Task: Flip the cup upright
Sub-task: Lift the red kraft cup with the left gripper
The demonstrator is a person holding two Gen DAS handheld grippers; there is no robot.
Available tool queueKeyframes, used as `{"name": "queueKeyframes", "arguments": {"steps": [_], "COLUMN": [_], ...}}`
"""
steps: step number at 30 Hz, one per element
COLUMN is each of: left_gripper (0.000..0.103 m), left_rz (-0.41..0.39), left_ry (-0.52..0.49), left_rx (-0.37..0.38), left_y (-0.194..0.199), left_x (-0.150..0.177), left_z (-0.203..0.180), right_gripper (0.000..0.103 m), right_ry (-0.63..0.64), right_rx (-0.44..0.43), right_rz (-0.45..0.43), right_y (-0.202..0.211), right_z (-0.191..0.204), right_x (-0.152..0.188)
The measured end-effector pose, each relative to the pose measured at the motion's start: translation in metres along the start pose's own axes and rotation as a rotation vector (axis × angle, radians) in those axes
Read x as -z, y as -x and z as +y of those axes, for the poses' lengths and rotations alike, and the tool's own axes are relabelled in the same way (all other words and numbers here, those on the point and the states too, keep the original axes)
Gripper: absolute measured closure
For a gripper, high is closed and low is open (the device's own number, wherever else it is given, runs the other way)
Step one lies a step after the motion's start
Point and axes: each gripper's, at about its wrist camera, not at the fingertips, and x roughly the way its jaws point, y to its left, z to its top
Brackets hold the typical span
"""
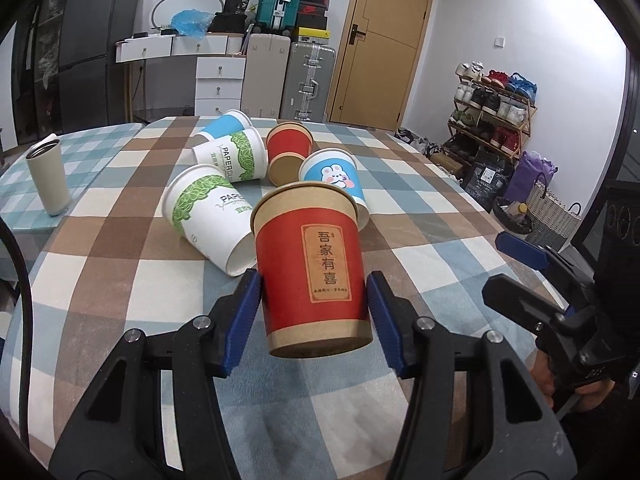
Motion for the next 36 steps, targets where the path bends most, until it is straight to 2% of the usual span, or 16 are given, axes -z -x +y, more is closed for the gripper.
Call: {"name": "queueKeyframes", "arguments": {"steps": [3, 7, 12, 36], "left_gripper": [0.051, 0.051, 0.051, 0.051], "left_rz": [-0.009, -0.020, -0.031, 0.031], "left_ry": [0.019, 0.026, 0.017, 0.011], "left_rx": [0.002, 0.004, -0.003, 0.022], "left_y": [0.010, 0.022, 0.030, 0.025], "left_x": [0.005, 0.010, 0.019, 0.053], "left_z": [0.005, 0.008, 0.003, -0.015], "right_gripper": [0.000, 0.000, 0.000, 0.000], "right_ry": [0.018, 0.052, 0.039, 0.035], "right_rx": [-0.021, -0.008, -0.013, -0.019], "right_rz": [-0.006, 0.018, 0.019, 0.031], "right_y": [0.000, -0.005, -0.005, -0.007], "right_z": [0.006, 0.012, 0.008, 0.008], "right_x": [0.001, 0.004, 0.005, 0.005]}}
